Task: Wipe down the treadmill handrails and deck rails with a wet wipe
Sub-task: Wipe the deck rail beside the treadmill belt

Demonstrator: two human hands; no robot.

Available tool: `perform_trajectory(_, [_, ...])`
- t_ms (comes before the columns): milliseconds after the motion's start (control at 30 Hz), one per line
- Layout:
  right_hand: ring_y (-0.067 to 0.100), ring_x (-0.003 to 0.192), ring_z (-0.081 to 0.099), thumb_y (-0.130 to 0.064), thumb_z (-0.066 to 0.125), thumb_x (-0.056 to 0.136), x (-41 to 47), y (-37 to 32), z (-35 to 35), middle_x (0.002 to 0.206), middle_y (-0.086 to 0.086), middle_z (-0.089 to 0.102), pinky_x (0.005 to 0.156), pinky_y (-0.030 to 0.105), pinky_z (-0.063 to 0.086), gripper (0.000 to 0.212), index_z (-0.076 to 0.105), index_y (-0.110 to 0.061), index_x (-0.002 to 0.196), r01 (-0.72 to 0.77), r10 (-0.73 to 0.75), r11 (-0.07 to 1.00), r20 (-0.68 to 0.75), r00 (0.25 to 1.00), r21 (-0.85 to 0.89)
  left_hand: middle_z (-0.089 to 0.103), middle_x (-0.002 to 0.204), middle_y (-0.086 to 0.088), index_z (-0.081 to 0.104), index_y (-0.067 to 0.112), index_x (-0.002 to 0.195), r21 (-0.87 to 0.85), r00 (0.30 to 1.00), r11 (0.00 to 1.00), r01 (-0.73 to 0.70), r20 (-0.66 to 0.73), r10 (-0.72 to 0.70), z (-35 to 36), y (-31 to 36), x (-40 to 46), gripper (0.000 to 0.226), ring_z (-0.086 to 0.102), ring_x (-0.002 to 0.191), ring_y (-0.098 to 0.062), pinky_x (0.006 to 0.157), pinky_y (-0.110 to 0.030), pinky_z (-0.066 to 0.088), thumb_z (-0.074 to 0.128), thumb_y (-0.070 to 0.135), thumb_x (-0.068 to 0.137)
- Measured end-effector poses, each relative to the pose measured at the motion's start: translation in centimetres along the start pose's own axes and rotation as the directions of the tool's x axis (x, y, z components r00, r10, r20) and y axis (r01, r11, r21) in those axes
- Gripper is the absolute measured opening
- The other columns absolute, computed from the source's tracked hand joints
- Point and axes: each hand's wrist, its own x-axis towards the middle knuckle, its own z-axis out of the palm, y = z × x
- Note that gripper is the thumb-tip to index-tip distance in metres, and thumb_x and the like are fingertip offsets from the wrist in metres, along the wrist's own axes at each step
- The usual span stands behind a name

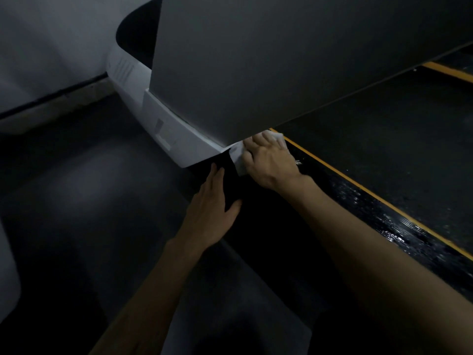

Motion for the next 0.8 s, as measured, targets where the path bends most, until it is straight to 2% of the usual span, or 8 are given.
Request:
perform_trajectory(133, [0.026,0.155,0.017,-0.045,0.026,0.109,0.6,0.8,-0.1,0.166,0.014,0.026,0.127,0.042,0.013,0.063,0.030,-0.005,0.157,-0.036,0.039,0.998,0.060,0.997,-0.046,-0.005,0.173,0.004,0.004,0.020,0.164,-0.007,0.999,1.000,-0.027,-0.023,0.026,-0.1,0.3,-0.2,0.089,0.020,0.155,-0.023,0.120,-0.048,0.032,0.060,0.043,0.099])
perform_trajectory(267, [0.031,0.156,0.017,-0.043,0.024,0.110,-2.1,-0.3,1.2,0.167,0.018,0.021,0.126,0.046,0.016,0.064,0.024,-0.003,0.160,-0.123,0.121,0.986,-0.025,0.992,-0.110,-0.010,0.172,0.003,0.002,0.023,0.164,0.027,0.995,0.996,-0.086,-0.042,0.087,-0.1,0.5,-0.4,0.090,0.030,0.151,-0.027,0.115,-0.049,0.038,0.062,0.035,0.098])
perform_trajectory(367, [0.032,0.154,0.019,-0.044,0.023,0.109,-1.3,-0.6,1.1,0.166,0.015,0.023,0.125,0.047,0.018,0.062,0.023,-0.008,0.159,-0.080,0.081,0.993,0.001,0.997,-0.091,-0.015,0.172,0.001,-0.001,0.023,0.164,0.049,0.996,0.995,-0.085,-0.031,0.086,0.1,0.4,-0.6,0.093,0.033,0.149,-0.029,0.113,-0.049,0.041,0.063,0.033,0.098])
perform_trajectory(500, [0.026,0.158,0.010,-0.046,0.024,0.109,1.0,1.4,-0.6,0.170,0.010,0.016,0.127,0.045,0.011,0.062,0.018,-0.013,0.162,-0.024,0.031,0.998,0.108,0.994,-0.064,-0.016,0.171,0.005,0.001,0.022,0.165,0.072,0.994,0.993,-0.096,-0.042,0.100,0.0,0.5,-0.6,0.090,0.029,0.151,-0.027,0.114,-0.047,0.039,0.060,0.041,0.100])
perform_trajectory(567, [0.028,0.158,0.006,-0.048,0.022,0.109,0.2,1.7,-0.6,0.171,0.013,0.010,0.127,0.047,0.009,0.068,0.012,-0.008,0.163,-0.116,0.124,0.990,0.111,0.986,-0.076,-0.016,0.171,0.008,0.002,0.023,0.165,0.072,0.993,0.992,-0.107,-0.043,0.111,-0.1,0.4,-0.7,0.089,0.027,0.152,-0.024,0.114,-0.046,0.036,0.060,0.042,0.100])
perform_trajectory(667, [0.037,0.157,0.006,-0.048,0.020,0.109,-2.4,0.5,0.7,0.168,0.024,0.010,0.127,0.050,0.013,0.073,0.010,0.002,0.161,-0.275,0.279,0.953,0.016,0.960,-0.125,-0.015,0.171,0.008,0.003,0.021,0.165,0.092,0.992,0.989,-0.117,-0.035,0.120,-0.2,0.4,-0.8,0.089,0.028,0.152,-0.024,0.113,-0.047,0.037,0.061,0.039,0.099])
perform_trajectory(733, [0.041,0.156,0.007,-0.045,0.022,0.109,-2.9,-0.4,1.1,0.167,0.026,0.011,0.126,0.053,0.013,0.071,0.013,0.003,0.160,-0.254,0.258,0.960,0.016,0.966,-0.118,-0.013,0.172,0.006,0.006,0.020,0.165,0.098,0.993,0.989,-0.108,-0.040,0.112,-0.2,0.5,-0.8,0.088,0.030,0.150,-0.028,0.110,-0.047,0.039,0.062,0.035,0.099])
perform_trajectory(800, [0.037,0.157,0.007,-0.044,0.025,0.109,-2.0,-0.3,0.8,0.169,0.019,0.010,0.126,0.053,0.012,0.066,0.015,-0.004,0.161,-0.154,0.156,0.987,0.044,0.987,-0.049,-0.014,0.172,0.007,0.004,0.022,0.165,0.090,0.995,0.991,-0.095,-0.029,0.098,-0.3,0.7,-0.7,0.088,0.028,0.151,-0.027,0.112,-0.047,0.037,0.061,0.036,0.099])
